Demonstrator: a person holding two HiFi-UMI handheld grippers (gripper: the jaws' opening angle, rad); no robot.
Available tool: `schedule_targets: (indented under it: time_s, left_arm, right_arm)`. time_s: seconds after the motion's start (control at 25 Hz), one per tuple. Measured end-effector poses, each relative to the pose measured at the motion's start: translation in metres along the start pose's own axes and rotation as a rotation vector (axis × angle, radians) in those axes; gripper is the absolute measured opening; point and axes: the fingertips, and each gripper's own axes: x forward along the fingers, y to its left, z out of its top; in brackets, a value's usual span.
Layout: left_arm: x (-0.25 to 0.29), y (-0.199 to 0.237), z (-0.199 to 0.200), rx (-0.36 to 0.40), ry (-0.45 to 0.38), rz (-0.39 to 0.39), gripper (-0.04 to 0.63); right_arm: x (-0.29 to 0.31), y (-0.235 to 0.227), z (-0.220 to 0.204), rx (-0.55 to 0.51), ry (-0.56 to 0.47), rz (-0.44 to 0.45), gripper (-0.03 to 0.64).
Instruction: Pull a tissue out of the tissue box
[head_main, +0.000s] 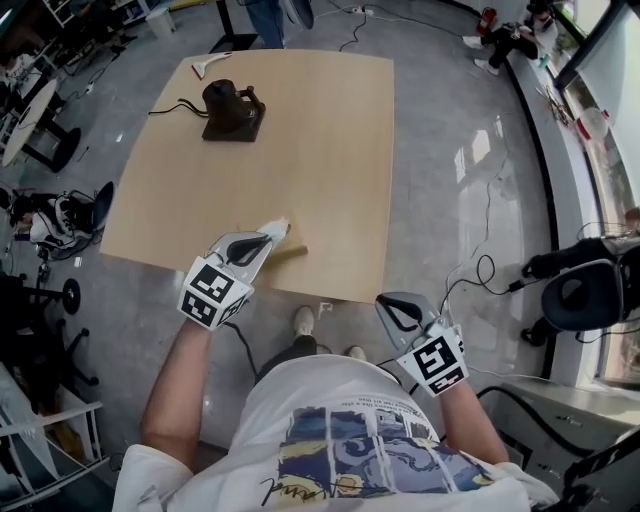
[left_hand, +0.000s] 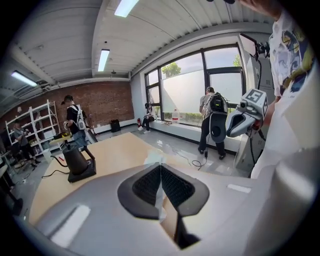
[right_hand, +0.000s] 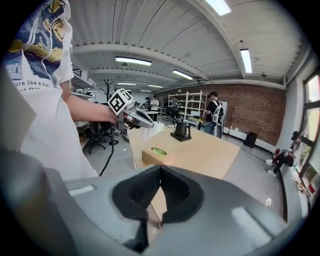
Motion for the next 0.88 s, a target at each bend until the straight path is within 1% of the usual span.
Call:
schedule_targets:
  time_s: [0.2, 0.48, 0.68, 0.88]
  left_arm:
    - [-0.028, -0.04, 0.025, -0.012, -0.064, 0.052, 0.009]
    - [-0.059, -0.103, 0.046, -0.009, -0.106, 0.11, 0.009]
    - [-0.078, -0.15, 0.055, 0.002, -0.139, 0.149, 0.009]
    - [-0.09, -0.196, 0.055, 0.008, -0.142, 0.173, 0.008]
  right_arm:
    - [-0.019, 0.006, -0.014, -0.014, -0.009, 0.041, 0.0]
    - [-0.043, 0.016, -0.04, -0.05, 0.001, 0.107, 0.0]
    - [-0.054, 0.026, -0.052, -0.086, -0.005, 0.159, 0.0]
    - [-0.065, 0.041, -0.064, -0.121, -0.008, 0.206, 0.0]
